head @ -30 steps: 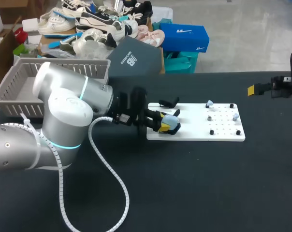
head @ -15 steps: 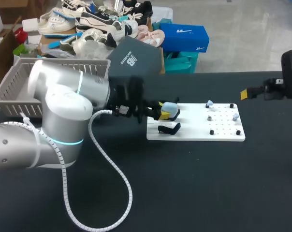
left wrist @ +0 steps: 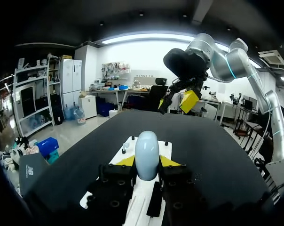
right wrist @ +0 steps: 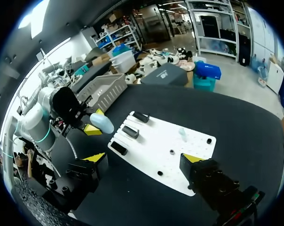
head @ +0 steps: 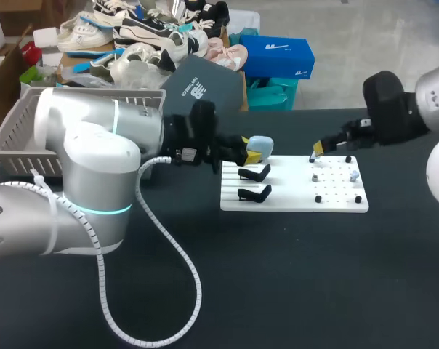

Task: Pick up each earbud case from the left stands, insert the matching earbuds, close the lid, and place the case in the box.

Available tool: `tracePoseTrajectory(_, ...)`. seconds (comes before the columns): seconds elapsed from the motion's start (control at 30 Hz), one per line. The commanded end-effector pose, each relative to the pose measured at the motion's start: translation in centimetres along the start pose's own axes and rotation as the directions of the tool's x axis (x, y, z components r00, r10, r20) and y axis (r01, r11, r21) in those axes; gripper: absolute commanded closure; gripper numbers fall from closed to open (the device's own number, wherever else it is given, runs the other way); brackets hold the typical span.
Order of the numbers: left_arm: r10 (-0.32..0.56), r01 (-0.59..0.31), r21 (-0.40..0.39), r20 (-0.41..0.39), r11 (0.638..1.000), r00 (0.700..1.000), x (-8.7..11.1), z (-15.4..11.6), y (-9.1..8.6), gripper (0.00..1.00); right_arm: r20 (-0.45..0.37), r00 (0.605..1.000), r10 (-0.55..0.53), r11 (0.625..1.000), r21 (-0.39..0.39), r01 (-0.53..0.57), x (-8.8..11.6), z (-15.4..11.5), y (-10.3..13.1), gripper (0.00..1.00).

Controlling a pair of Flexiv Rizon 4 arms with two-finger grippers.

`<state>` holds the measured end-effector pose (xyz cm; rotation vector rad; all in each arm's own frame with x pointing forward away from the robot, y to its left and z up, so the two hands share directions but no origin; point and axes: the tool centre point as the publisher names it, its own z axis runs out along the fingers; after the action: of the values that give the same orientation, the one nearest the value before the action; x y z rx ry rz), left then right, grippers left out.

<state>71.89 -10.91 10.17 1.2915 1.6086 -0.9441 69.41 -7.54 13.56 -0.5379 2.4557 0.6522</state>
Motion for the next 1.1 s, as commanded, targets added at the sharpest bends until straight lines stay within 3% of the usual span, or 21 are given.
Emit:
tracePoseTrajectory(0.03,0.000,0.000,-0.033,-0.002,0.999,1.000,-0.8,0.7,-0.6,1.00,-0.045,0.999,-0.017,0.999,-0.037,0.015,-1.7,1.8,0.9,0.00)
tracePoseTrajectory(0.37,-0.012,0.012,-0.035,-0.010,0.999,1.000,-1.0,2.0,-0.6,1.00,-0.061,0.997,-0.051,0.997,-0.066,0.047,-2.1,3.6,2.9,0.00)
tracePoseTrajectory(0.73,-0.028,0.028,-0.040,-0.002,0.999,1.000,-1.4,2.4,-0.2,1.00,-0.055,0.997,-0.054,0.995,-0.090,0.049,-2.2,4.3,2.4,0.00)
tracePoseTrajectory(1.1,-0.016,0.016,-0.012,0.012,1.000,1.000,-1.9,2.2,-1.3,1.00,-0.048,0.998,-0.051,0.994,-0.097,0.046,-2.2,4.4,1.9,0.00)
